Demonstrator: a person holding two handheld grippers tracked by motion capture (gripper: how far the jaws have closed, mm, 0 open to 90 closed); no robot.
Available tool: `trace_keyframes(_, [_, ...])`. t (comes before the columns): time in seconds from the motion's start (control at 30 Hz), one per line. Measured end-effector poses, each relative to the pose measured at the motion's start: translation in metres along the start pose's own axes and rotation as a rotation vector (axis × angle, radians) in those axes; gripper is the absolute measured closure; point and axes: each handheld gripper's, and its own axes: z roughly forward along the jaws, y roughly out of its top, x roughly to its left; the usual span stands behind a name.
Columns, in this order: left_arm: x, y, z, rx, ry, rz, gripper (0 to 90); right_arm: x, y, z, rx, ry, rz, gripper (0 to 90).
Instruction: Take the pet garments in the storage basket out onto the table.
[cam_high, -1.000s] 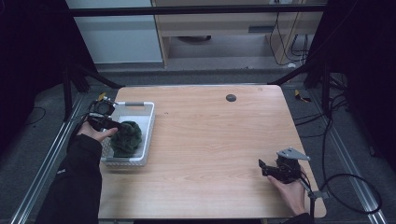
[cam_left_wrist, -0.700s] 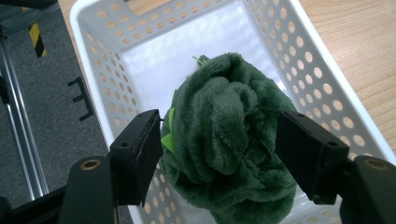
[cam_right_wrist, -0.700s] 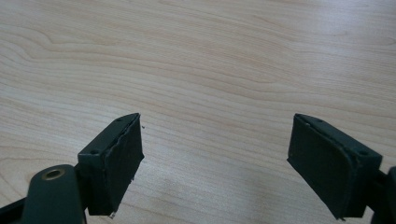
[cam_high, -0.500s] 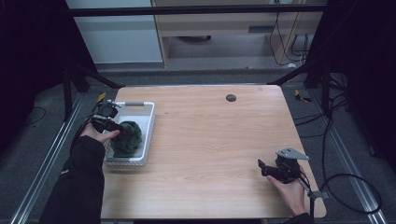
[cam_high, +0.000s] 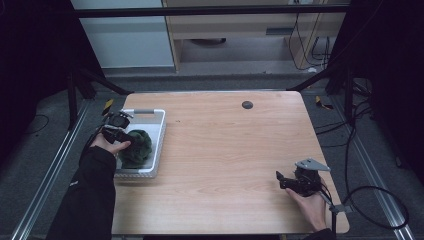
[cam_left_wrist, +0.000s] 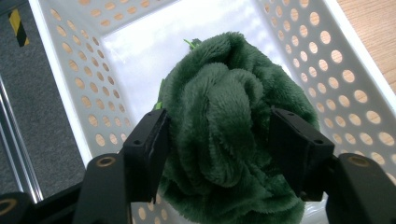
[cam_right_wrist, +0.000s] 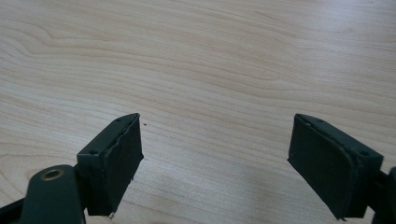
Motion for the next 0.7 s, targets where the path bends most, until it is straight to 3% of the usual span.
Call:
trace_keyframes(0.23, [-0.001, 0.002, 0.008, 0.022, 0.006, 0.001, 41.4, 0.0, -0.001, 0.0, 0.008, 0.001, 0.001, 17.1])
trace_keyframes(0.4, [0.002, -0.001, 0.013, 0.01, 0.004, -0.013, 43.9, -0.001, -0.001, -0.001, 0.006, 0.0, 0.0, 17.0])
trace_keyframes(0.7, [0.005, -0.006, 0.017, 0.003, -0.007, -0.036, 58.0, 0.0, -0.002, -0.001, 0.014, 0.003, 0.007, 16.9])
